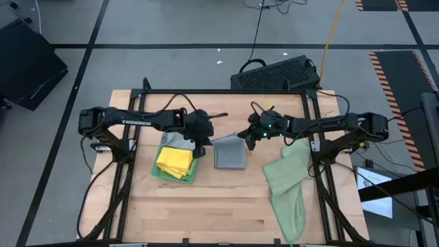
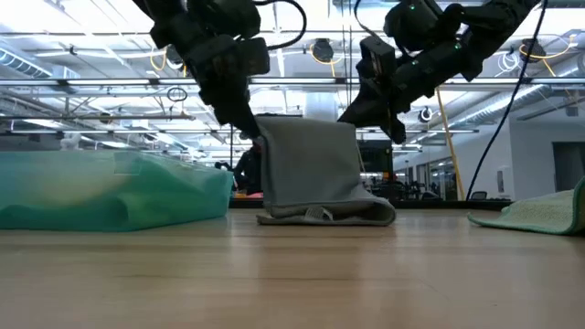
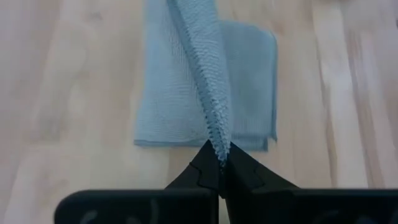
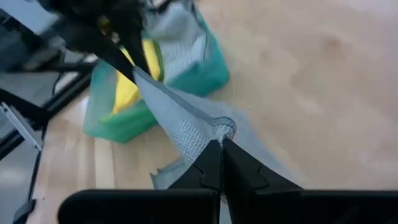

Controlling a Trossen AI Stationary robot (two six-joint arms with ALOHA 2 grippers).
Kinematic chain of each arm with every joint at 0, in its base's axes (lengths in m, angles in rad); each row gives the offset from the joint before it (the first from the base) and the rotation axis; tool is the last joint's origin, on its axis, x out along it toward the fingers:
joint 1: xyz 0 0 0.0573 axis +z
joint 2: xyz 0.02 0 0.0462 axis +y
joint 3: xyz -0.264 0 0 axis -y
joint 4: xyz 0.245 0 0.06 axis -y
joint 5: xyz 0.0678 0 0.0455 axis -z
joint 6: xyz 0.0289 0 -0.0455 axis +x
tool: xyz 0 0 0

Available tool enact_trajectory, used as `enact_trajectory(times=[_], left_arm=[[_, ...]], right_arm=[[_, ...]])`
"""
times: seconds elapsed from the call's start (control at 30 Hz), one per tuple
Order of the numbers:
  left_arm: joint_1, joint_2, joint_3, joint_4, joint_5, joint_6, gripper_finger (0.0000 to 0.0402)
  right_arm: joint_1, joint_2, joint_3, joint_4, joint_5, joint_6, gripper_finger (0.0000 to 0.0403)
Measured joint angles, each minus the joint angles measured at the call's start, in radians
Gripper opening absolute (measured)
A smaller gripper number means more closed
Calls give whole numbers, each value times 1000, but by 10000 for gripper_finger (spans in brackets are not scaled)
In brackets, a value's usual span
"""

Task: Fold microfiber towels
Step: Fold the gray microfiber cloth

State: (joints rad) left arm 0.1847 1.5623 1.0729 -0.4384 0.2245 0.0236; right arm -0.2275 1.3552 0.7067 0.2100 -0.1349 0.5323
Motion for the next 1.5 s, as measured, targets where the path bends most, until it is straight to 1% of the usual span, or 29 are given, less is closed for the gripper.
enact_trajectory(times=[0.13,0.2,0.33,0.5,0.63,0.7,0.97,1.03,1.1,1.17,1.27,1.33,1.43,1.5], left_arm=[[-28,31,3,14,11,20,4],[-43,64,0,13,21,24,4],[-63,95,0,33,30,24,6],[-83,123,0,49,38,23,7],[-107,123,0,77,65,21,5],[-121,123,0,97,72,15,4],[-155,171,0,152,64,7,17],[-154,179,2,154,64,-10,18],[-154,182,0,142,63,-28,18],[-154,187,2,156,53,-23,19],[-154,189,0,147,47,-10,19],[-154,188,0,151,65,7,22],[-154,188,0,151,106,19,41],[-154,189,0,155,142,14,63]], right_arm=[[60,54,0,0,14,21,0],[83,81,0,-1,51,32,0],[97,112,0,-1,85,34,0],[99,117,0,-42,77,0,5],[99,117,0,-63,30,-30,5],[99,117,0,-68,26,-46,5],[97,117,0,-77,25,-77,17],[97,117,0,-90,-8,-79,23],[98,117,0,-92,-47,-81,32],[101,117,0,-107,-52,-77,46],[105,117,0,-125,-61,-76,78],[105,117,0,-128,-99,-77,102],[105,114,0,-162,-172,-57,133],[106,100,0,-207,-186,-32,150]])
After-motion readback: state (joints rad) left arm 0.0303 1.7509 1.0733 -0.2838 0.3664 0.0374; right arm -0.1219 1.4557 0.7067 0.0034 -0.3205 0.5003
